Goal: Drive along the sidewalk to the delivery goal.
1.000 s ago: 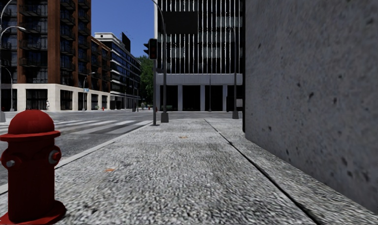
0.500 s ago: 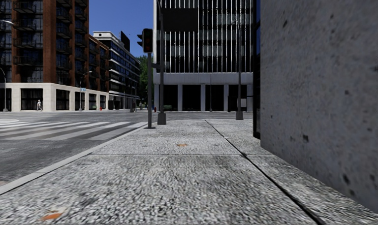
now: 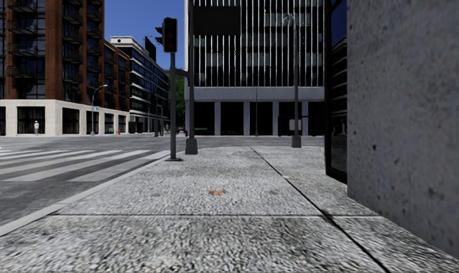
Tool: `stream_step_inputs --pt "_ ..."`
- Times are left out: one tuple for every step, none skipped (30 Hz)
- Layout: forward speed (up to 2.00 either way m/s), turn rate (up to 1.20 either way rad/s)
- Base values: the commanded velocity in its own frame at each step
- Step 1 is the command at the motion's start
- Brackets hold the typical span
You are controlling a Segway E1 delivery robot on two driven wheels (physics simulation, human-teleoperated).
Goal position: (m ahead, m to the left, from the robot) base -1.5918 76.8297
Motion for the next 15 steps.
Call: stream_step_inputs --pt "2.00 0.00" --pt "2.00 0.00" --pt "2.00 0.00" --pt "2.00 0.00" --pt "2.00 0.00" --pt "2.00 0.00" --pt "2.00 0.00" --pt "2.00 0.00" --pt "2.00 0.00" --pt "2.00 0.00" --pt "2.00 0.05" --pt "2.00 0.05" --pt "2.00 0.07" --pt "2.00 0.14" --pt "2.00 0.25"
